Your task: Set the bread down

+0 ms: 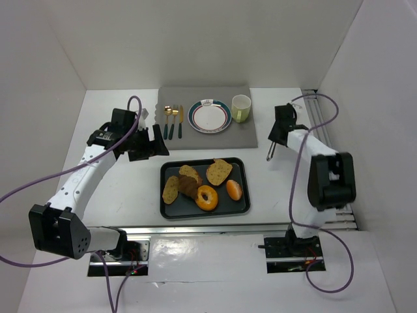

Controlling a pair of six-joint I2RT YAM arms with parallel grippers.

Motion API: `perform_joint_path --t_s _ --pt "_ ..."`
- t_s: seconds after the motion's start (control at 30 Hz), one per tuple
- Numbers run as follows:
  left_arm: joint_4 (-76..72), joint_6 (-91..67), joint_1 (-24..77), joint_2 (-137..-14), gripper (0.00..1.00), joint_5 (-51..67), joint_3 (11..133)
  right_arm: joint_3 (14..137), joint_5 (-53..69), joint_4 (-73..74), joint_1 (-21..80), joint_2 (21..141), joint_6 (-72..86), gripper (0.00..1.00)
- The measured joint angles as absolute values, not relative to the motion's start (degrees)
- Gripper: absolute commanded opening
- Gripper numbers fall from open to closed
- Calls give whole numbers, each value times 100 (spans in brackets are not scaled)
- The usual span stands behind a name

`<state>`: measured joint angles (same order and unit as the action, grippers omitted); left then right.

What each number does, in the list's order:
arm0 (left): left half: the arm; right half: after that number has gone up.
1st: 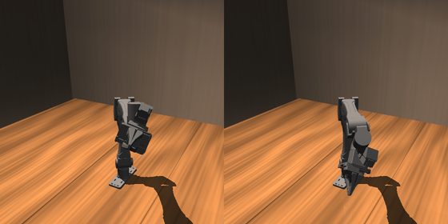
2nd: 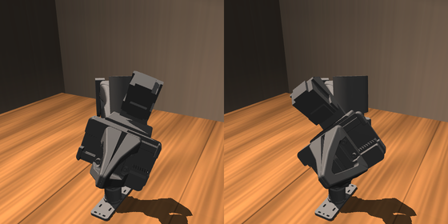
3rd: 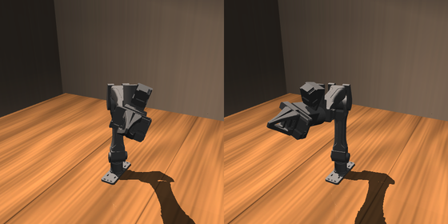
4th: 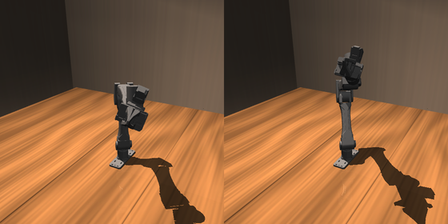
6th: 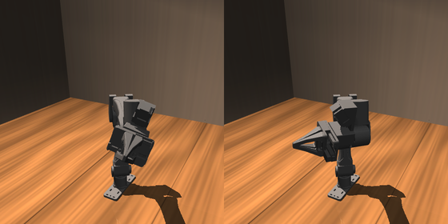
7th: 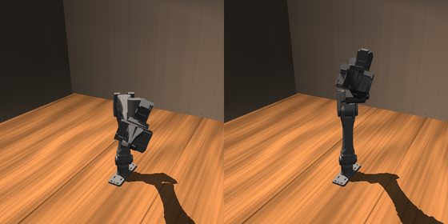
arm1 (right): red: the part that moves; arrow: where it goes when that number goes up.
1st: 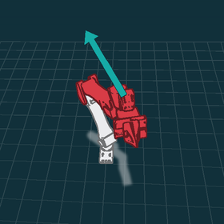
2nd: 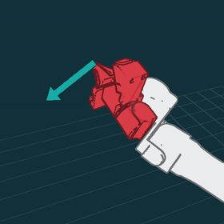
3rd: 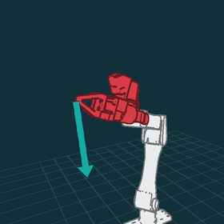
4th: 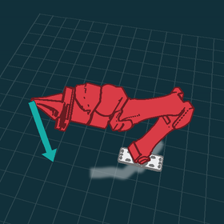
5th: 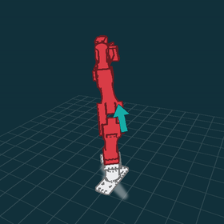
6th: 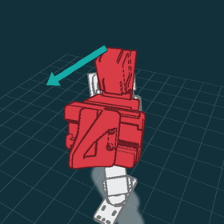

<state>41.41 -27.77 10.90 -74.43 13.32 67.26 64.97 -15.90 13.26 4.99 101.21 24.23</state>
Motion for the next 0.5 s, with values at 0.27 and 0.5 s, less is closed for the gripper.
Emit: perform_joint_path --t_s 0.27,0.5 --pt "4110 -2703 1037 -7446 100 1382 6726 5662 -862 2657 803 6735 2438 36" --pt "4040 -2698 1026 -7446 100 1592 6726 5354 108 4440 1232 5975 2569 50"
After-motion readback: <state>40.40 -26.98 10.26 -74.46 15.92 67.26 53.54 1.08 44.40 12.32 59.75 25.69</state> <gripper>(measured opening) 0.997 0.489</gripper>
